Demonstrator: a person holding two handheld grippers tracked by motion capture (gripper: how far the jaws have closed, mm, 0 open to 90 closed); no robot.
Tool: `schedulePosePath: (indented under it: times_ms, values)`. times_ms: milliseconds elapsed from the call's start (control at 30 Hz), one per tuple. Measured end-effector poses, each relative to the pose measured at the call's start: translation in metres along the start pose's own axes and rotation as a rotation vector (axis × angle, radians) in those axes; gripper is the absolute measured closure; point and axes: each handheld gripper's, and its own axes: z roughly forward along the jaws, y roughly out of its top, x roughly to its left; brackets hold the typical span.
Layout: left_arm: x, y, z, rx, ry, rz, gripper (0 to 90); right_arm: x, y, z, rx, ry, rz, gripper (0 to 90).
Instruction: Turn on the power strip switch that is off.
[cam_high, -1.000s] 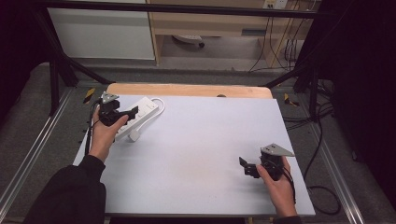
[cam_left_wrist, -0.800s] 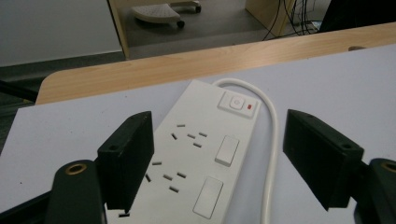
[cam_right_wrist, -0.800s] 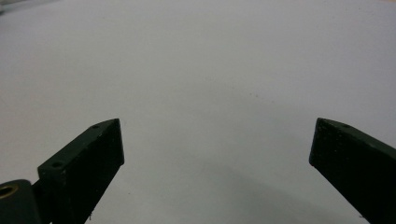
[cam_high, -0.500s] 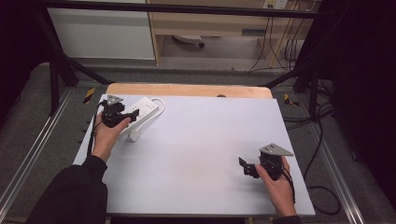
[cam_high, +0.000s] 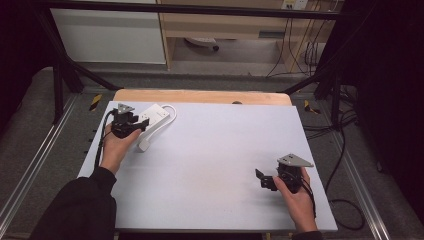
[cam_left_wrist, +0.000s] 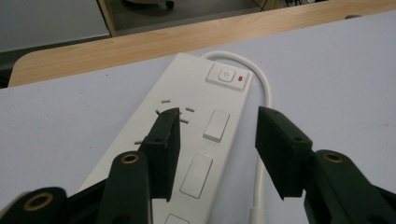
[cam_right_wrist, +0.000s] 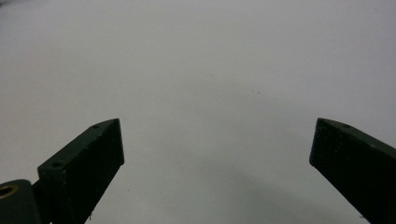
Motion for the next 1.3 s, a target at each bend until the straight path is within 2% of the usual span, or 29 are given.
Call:
schedulePosePath:
  times_ms: [67,167,433,633,933,1300]
  values:
    - [-0.001,-0.001,0.001,0.003,0.006,0.012,52.7,0.0,0.0,0.0,0.002,0.0,0.002,3.3]
    - [-0.001,-0.002,0.002,0.01,0.007,0.007,53.8,0.0,0.0,0.0,0.003,0.0,0.001,3.3]
    - [-0.001,-0.005,0.006,0.028,-0.021,-0.011,63.5,0.0,0.0,0.0,0.004,0.002,0.001,3.3]
    - [-0.004,-0.006,0.009,0.044,-0.04,-0.006,71.3,0.0,0.0,0.0,0.004,0.003,-0.001,3.3]
    - [-0.005,-0.009,0.01,0.041,-0.063,-0.016,84.3,-0.001,0.0,0.0,0.004,0.003,0.0,3.3]
    - [-0.005,-0.014,0.013,0.05,-0.072,-0.016,90.0,-0.001,0.0,0.0,0.001,0.002,-0.004,3.2]
